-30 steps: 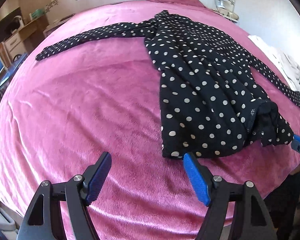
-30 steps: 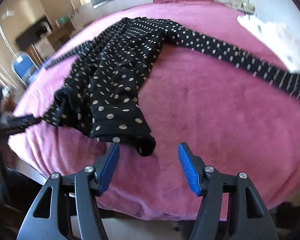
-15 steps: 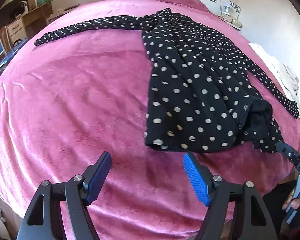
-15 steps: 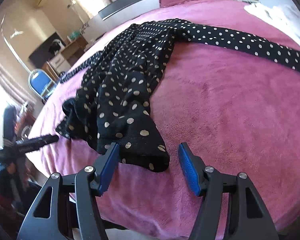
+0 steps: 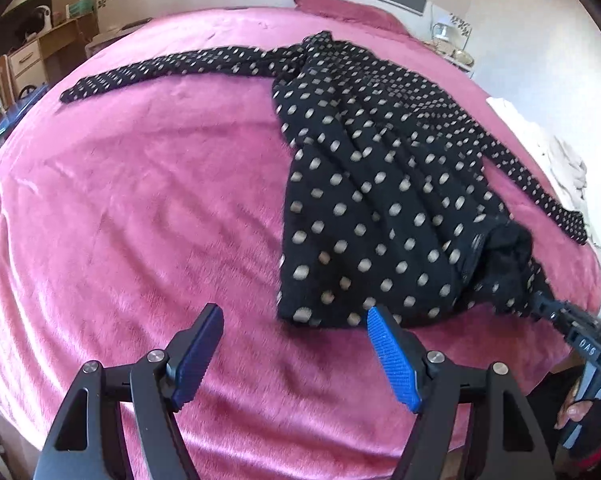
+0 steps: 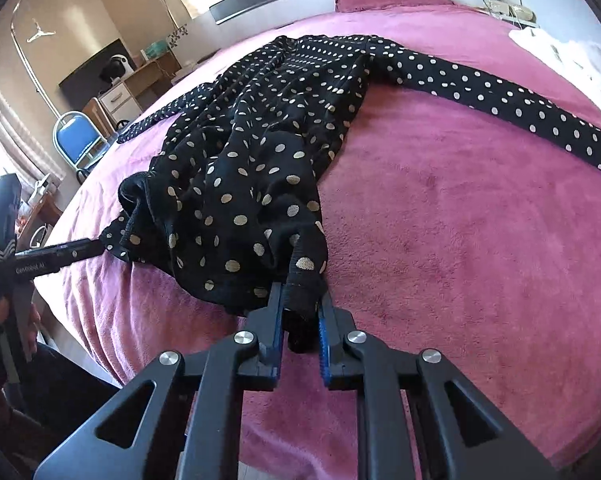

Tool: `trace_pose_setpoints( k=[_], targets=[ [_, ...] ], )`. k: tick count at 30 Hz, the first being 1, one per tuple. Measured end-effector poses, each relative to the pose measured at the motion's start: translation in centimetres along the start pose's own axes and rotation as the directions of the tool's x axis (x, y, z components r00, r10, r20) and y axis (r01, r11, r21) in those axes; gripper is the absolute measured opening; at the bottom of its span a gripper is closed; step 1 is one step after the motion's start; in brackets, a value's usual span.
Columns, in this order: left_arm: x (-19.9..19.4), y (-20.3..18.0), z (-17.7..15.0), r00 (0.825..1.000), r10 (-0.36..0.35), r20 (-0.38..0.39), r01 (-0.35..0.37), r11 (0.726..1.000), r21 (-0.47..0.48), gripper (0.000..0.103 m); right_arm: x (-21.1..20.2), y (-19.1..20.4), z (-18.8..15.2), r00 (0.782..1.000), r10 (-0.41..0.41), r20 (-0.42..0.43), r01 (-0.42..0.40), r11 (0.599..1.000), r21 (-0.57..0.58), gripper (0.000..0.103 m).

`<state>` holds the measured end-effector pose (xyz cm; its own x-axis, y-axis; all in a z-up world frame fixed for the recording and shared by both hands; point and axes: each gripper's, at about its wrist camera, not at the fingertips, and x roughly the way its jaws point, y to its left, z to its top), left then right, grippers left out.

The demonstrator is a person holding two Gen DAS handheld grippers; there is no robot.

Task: Fold clothes

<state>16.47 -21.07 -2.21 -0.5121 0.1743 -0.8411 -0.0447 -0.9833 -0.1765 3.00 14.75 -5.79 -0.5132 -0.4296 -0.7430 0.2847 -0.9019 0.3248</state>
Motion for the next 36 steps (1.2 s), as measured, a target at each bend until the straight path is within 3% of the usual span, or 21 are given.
trace_pose_setpoints(
  k=[6,9,16,17,18,19,22,26,30,36],
  targets=[
    [2.2,0.7,1.0,0.994,-0.097,-0.050,0.092,0.991,-0.098,0.075,0.2,-0.3,0.0,1.000,0.006,-0.009,-0.006,1.000,0.008,0.015],
    [3.5,1.2,1.0,0.990,-0.108,-0.085,0.097,0.988,-0.123,0.073,0.4,-0.5,0.1,1.000,0.010,-0.013,-0.009,1.000,0.012,0.015],
    [4.4,1.1,1.5,0.992,-0.101,-0.080,0.090,0.988,-0.125,0.070,0.6,-0.9,0.1,1.000,0.017,-0.023,-0.017,1.000,0.021,0.016],
    [4.6,1.0,1.5,0.992,-0.094,-0.083,0.084,0.990,-0.117,0.056,0.7,-0.9,0.1,1.000,0.017,-0.024,-0.016,1.000,0.022,0.016],
    [4.8,1.1,1.4,0.992,-0.097,-0.086,0.086,0.990,-0.115,0.019,0.7,-1.0,0.1,1.000,0.016,-0.024,-0.015,1.000,0.021,0.016],
    [5.0,1.3,1.4,0.991,-0.101,-0.089,0.091,0.989,-0.113,0.005,0.7,-1.0,0.1,1.000,0.013,-0.024,-0.013,1.000,0.021,0.016],
    [4.8,1.9,1.4,0.987,-0.138,-0.084,0.125,0.981,-0.145,0.005,0.7,-0.7,0.2,1.000,-0.004,-0.020,0.004,1.000,0.004,0.015],
    [3.6,0.1,1.3,0.996,-0.016,-0.083,0.015,1.000,-0.005,0.005,-0.1,0.4,0.5,0.998,-0.057,-0.002,0.057,0.996,-0.067,0.015],
    [2.0,-1.3,1.4,0.988,0.153,-0.036,-0.149,0.983,0.109,0.005,-2.1,0.8,1.5,0.990,-0.135,0.042,0.139,0.981,-0.134,0.015],
    [-2.2,-1.2,1.3,0.973,0.229,0.030,-0.231,0.965,0.125,0.005,-6.1,0.7,3.2,0.961,-0.247,0.124,0.269,0.942,-0.203,0.015]
  ],
)
